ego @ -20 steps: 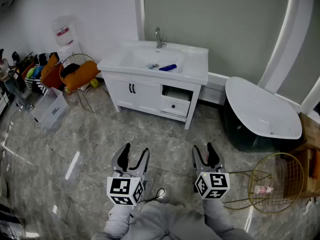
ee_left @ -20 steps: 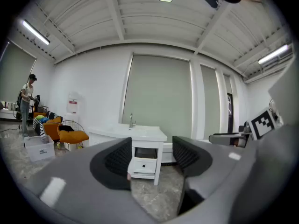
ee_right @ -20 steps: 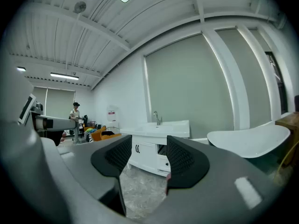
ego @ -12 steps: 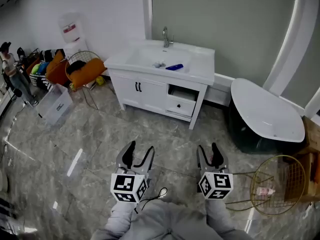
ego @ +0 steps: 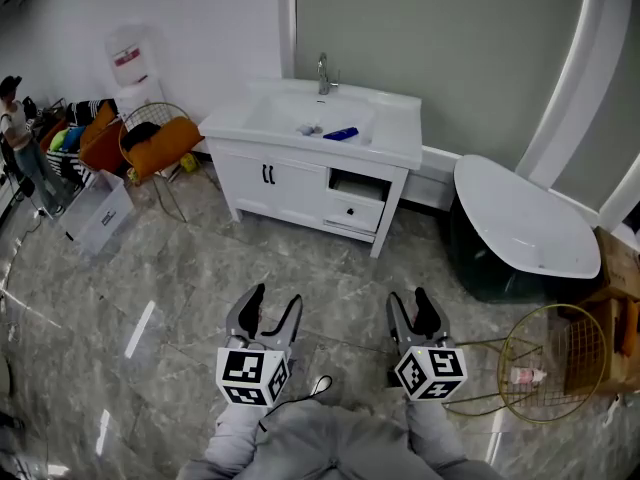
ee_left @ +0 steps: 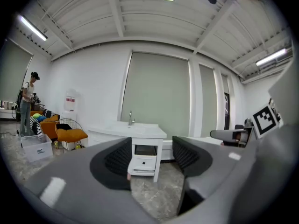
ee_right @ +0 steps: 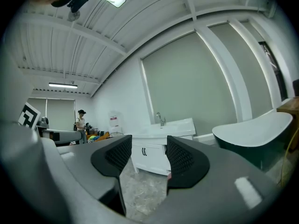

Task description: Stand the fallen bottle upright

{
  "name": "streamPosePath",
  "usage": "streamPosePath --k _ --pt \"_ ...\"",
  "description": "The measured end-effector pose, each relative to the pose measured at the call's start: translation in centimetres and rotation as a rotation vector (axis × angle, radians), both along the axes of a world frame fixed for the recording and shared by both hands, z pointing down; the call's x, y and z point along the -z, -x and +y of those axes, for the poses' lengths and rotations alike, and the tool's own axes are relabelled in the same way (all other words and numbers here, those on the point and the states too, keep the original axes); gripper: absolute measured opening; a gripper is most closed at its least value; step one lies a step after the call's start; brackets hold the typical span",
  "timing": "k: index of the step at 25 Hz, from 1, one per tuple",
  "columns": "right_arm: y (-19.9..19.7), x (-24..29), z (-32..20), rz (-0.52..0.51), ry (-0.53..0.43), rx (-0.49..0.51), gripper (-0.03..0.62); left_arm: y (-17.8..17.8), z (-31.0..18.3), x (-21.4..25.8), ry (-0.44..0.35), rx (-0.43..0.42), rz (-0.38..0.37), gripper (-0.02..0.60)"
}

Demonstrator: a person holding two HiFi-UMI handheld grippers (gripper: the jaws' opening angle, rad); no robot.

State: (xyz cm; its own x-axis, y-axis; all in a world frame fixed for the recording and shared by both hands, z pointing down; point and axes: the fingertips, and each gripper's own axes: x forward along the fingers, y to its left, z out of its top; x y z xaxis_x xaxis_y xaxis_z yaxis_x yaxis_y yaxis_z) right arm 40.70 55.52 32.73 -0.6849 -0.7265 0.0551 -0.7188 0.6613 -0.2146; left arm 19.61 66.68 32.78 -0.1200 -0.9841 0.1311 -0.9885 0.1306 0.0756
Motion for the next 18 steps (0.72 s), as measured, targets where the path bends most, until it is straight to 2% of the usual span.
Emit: streamPosePath --k 10,18 --pt "4.5 -1.8 2.7 0.04 0.02 -0.012 0.235 3.5 -0.4 -1.9 0.002 -0.093 0.03 0.322" --pt "6.4 -2.6 0.2 0.051 0.049 -0.016 0.235 5.8 -3.1 -2.5 0.013 -0.091 0.052 0.322"
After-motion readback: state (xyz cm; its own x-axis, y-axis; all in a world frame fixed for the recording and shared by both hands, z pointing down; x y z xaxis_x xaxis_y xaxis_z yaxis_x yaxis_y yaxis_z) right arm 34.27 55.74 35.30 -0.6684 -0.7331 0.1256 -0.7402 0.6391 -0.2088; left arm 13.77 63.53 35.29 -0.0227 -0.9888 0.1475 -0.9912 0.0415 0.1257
